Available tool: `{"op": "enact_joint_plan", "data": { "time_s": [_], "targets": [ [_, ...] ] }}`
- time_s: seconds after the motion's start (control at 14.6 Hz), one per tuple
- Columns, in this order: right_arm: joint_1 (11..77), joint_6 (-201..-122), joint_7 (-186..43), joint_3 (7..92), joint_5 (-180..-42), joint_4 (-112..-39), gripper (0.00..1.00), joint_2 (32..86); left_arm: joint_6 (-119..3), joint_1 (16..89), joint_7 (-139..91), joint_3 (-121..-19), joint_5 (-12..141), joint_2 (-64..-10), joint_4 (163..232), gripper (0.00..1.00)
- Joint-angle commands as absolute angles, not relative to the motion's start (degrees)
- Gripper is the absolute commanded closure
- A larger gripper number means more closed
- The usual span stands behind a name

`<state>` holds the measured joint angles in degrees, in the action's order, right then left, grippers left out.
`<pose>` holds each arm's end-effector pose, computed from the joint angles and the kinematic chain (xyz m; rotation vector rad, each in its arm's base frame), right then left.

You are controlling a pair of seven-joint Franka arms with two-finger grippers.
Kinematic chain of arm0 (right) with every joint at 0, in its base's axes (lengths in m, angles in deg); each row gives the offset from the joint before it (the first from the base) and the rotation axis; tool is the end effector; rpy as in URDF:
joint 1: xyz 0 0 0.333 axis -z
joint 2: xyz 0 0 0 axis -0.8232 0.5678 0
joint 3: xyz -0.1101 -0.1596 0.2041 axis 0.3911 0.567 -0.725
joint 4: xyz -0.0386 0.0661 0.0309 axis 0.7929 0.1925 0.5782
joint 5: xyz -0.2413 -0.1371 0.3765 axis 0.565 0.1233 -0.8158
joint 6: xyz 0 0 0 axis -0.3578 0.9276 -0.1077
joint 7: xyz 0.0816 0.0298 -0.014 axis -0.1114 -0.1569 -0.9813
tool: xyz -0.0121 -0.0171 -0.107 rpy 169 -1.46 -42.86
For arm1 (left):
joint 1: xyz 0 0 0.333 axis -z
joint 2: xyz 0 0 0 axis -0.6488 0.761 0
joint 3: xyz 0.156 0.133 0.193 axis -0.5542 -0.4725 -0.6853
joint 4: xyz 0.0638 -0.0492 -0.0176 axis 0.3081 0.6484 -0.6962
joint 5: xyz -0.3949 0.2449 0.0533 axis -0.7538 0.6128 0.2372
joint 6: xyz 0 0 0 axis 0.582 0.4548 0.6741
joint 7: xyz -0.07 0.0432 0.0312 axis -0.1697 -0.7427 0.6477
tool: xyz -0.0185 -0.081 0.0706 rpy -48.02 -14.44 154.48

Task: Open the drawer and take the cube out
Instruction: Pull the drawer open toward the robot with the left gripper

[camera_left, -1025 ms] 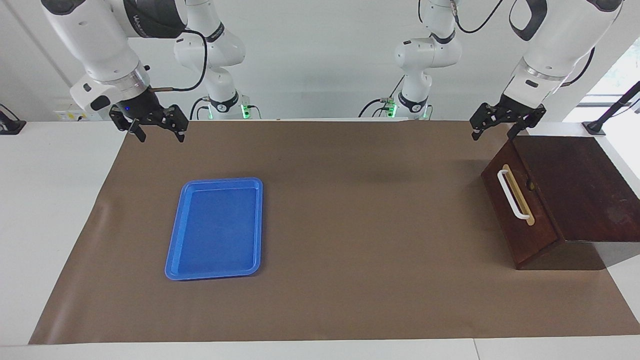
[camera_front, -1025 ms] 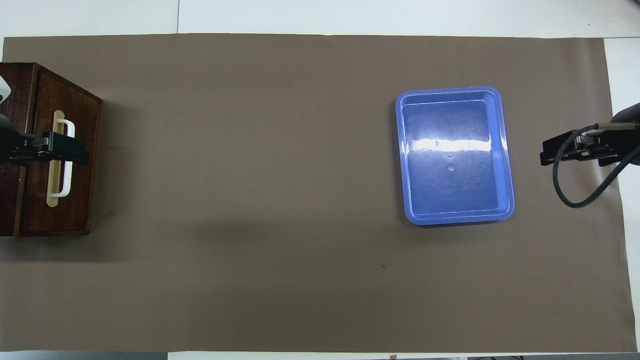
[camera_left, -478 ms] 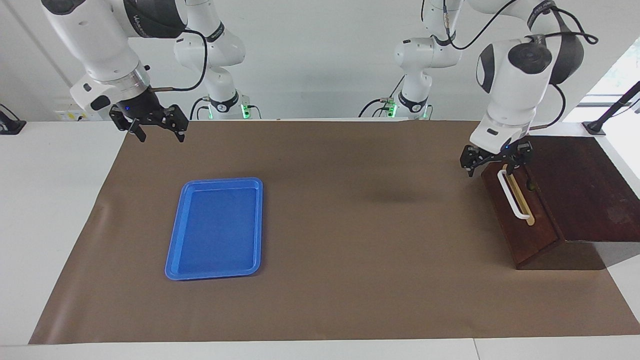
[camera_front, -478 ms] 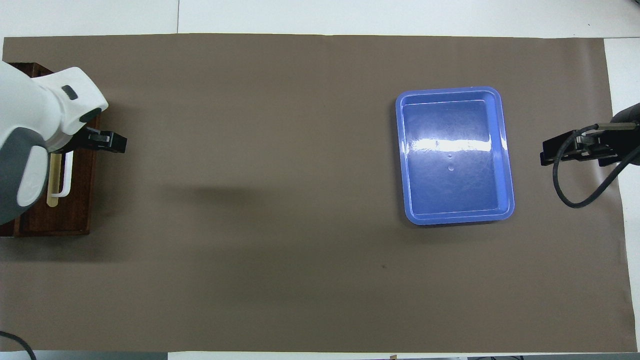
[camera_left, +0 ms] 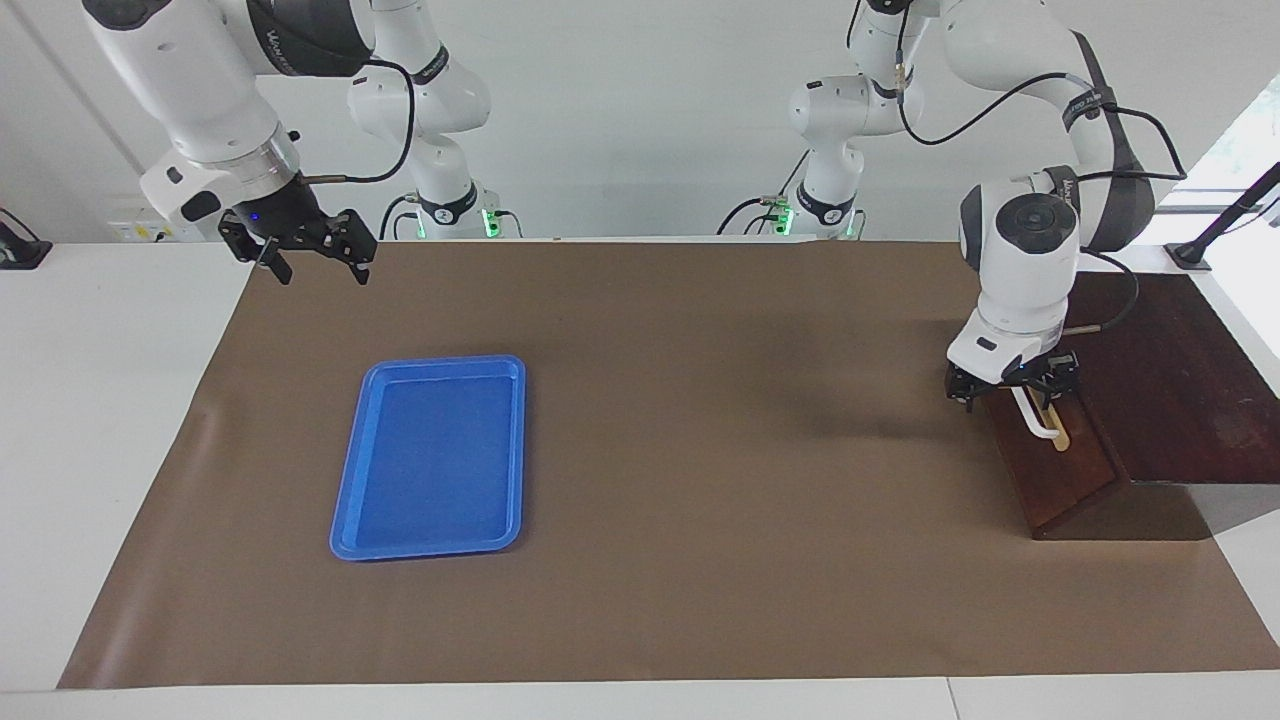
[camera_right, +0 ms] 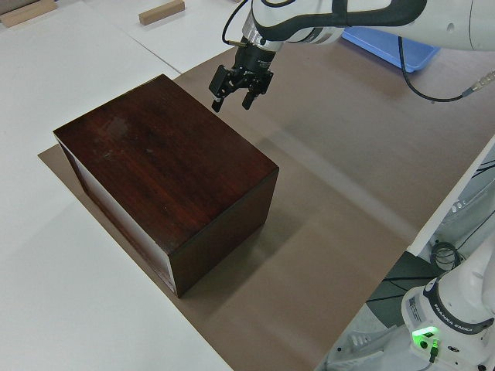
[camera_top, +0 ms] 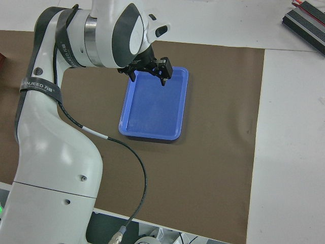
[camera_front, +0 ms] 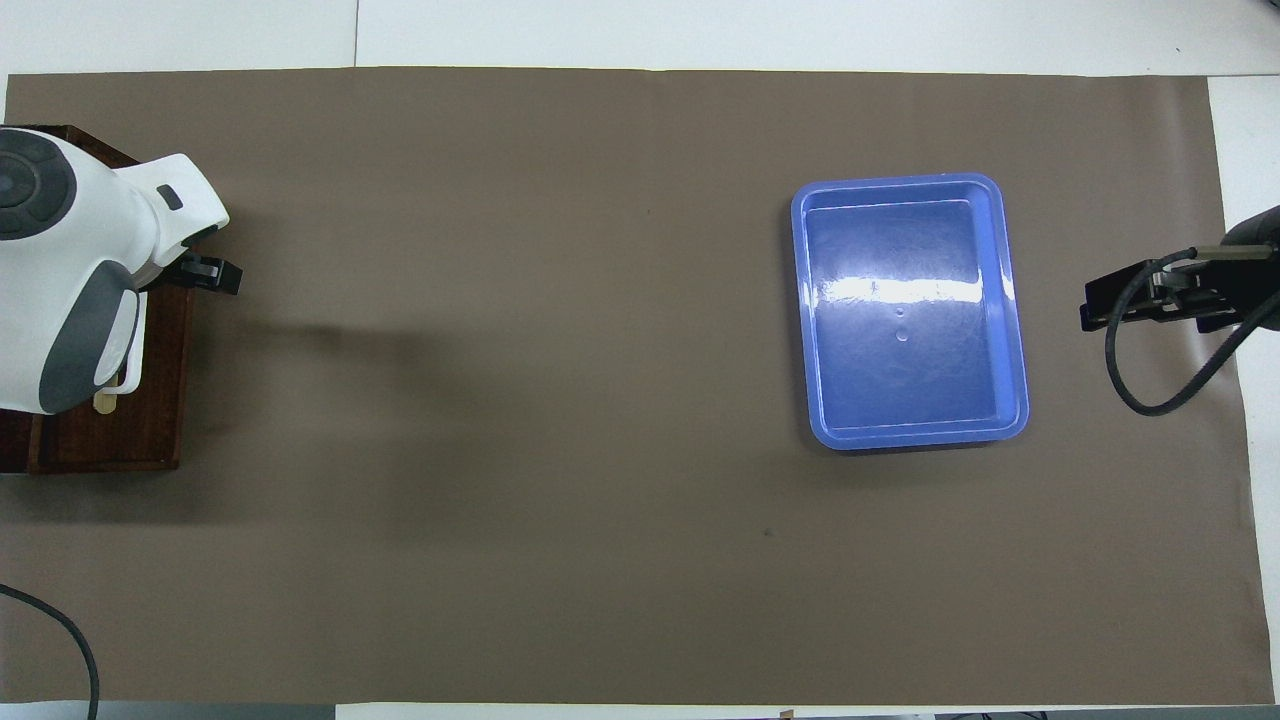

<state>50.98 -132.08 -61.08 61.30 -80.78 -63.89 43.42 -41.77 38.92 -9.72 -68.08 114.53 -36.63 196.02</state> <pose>0.6253 0.0031 0.5676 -3.1333 0.0628 0.1059 0.6723 -0.0184 0.3524 -2.7594 0.3554 -0.1107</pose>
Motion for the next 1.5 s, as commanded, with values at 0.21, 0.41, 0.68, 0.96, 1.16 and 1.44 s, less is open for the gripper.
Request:
{"op": "enact_joint_plan", "data": {
  "time_s": [0.21, 0.41, 0.68, 0.96, 1.16, 1.44],
  "targets": [
    [51.6, -132.6, -61.7, 60.7, -80.3, -65.5, 0.0, 42.0, -44.0, 38.8, -10.2, -67.8, 115.6, -38.6, 201.0, 0.0],
    [51.6, -132.6, -61.7, 60.7, -80.3, -65.5, 0.0, 42.0, -44.9, 38.7, -10.3, -67.8, 115.6, -38.6, 202.2, 0.0],
    [51.6, -132.6, -61.7, 60.7, -80.3, -65.5, 0.0, 42.0, -45.5, 38.7, -10.6, -67.8, 117.2, -37.9, 202.2, 0.0],
    [52.4, -132.5, -61.8, 60.9, -80.3, -65.5, 0.0, 42.0, -48.2, 40.7, -17.7, -67.6, 117.2, -35.9, 201.8, 0.0],
    [55.1, -133.2, -61.5, 60.8, -80.5, -65.4, 0.0, 42.1, -48.3, 44.1, -23.3, -67.4, 116.5, -34.7, 200.8, 0.0],
    [55.1, -138.6, -56.3, 60.9, -80.4, -65.6, 0.0, 42.4, -46.2, 48.2, -25.8, -67.5, 109.1, -33.7, 197.3, 0.0]
  ]
}}
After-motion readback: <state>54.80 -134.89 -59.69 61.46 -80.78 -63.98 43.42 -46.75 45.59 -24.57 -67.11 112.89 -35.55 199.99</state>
